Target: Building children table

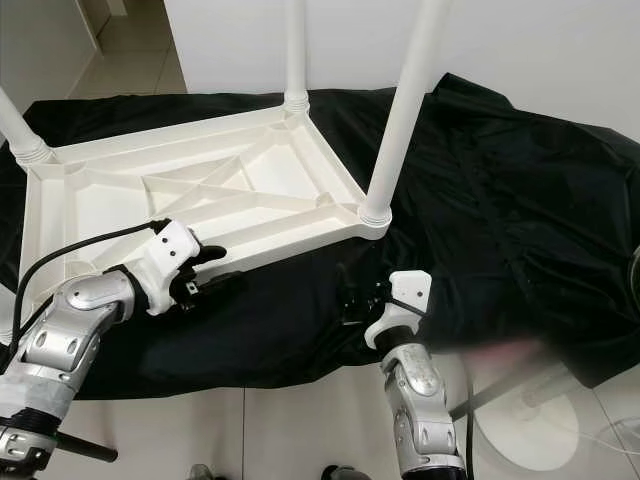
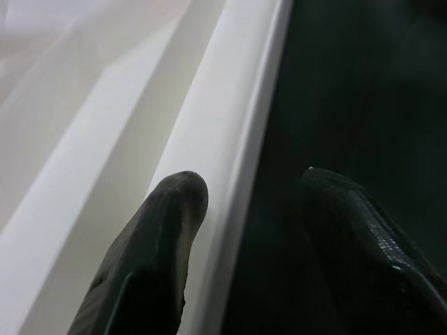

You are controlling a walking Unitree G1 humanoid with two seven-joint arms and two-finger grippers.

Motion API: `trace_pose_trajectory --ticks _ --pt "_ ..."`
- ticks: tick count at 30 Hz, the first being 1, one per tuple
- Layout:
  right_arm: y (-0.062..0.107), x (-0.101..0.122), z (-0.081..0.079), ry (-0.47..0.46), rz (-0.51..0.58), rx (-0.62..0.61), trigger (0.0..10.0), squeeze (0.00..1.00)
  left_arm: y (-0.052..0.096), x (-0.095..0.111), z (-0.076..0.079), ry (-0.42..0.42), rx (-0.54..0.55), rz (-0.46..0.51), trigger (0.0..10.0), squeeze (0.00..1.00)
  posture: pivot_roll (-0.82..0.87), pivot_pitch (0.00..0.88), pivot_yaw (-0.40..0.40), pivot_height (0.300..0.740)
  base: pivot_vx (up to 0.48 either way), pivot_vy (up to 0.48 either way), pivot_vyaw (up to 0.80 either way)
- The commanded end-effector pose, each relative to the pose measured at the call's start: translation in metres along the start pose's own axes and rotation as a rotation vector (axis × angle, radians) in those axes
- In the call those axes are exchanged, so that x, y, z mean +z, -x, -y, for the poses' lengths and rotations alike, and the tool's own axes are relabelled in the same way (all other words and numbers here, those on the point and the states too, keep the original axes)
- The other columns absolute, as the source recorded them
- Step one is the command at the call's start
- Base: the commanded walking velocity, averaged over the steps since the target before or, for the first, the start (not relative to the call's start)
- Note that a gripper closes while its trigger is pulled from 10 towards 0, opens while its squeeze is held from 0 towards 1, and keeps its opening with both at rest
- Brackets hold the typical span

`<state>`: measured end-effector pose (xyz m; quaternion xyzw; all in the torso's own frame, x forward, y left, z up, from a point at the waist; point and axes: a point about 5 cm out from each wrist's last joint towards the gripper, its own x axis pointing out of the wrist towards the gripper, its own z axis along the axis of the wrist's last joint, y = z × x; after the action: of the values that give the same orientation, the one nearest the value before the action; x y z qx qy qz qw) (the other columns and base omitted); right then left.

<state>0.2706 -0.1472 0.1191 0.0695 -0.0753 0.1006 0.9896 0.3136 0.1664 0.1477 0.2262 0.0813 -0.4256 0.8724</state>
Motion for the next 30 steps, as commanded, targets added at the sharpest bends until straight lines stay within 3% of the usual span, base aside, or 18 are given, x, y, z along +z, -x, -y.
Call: trace_pose_trajectory --ticks 1,11,12,14,15,20,24,26,30 --pt "0.001 -0.004 0.0 0.007 -0.013 0.0 10.0 0.0 0.001 -0.008 -0.001 -0.001 0.018 -0.048 10.0 0.0 -0.05 0.081 -0.011 0.74 0.0 0.0 0.0" --pt "0.003 -0.006 0.001 0.008 -0.016 -0.01 10.0 0.0 0.011 -0.025 -0.015 0.004 0.09 -0.133 10.0 0.0 -0.05 0.081 -0.005 0.74 0.0 0.0 0.0" --pt "0.003 -0.006 0.002 0.009 -0.018 -0.01 10.0 0.0 0.011 -0.024 -0.016 0.005 0.085 -0.126 3.1 0.0 -0.05 0.081 -0.005 0.74 0.0 0.0 0.0" --pt "0.003 -0.006 0.002 0.01 -0.019 -0.01 10.0 0.0 0.011 -0.023 -0.016 0.008 0.083 -0.116 3.1 0.0 -0.05 0.081 -0.005 0.74 0.0 0.0 0.0" --pt "0.003 -0.007 0.002 0.01 -0.019 -0.011 10.0 0.0 0.01 -0.022 -0.016 0.013 0.083 -0.107 0.3 0.0 -0.05 0.082 -0.005 0.74 0.0 0.0 0.0" --pt "0.003 -0.007 0.003 0.012 -0.02 -0.011 10.0 0.0 0.002 -0.014 -0.013 0.007 0.075 -0.051 0.0 0.0 -0.06 0.083 -0.008 0.74 0.0 0.0 0.0" --pt "0.003 -0.007 0.003 0.013 -0.021 -0.012 10.0 0.0 -0.013 -0.004 -0.002 -0.021 0.03 -0.008 0.0 0.0 -0.06 0.084 -0.01 0.74 0.0 0.0 0.0" --pt "0.002 -0.006 0.004 0.016 -0.019 -0.013 10.0 0.0 -0.028 0.007 0.008 -0.04 -0.015 0.034 0.0 0.0 -0.06 0.085 -0.008 0.74 0.0 0.0 0.0" --pt "0.001 -0.006 0.004 0.017 -0.017 -0.015 10.0 0.0 -0.036 0.014 0.013 -0.053 -0.037 0.056 0.0 0.0 -0.06 0.086 -0.009 0.74 0.0 0.0 0.0"
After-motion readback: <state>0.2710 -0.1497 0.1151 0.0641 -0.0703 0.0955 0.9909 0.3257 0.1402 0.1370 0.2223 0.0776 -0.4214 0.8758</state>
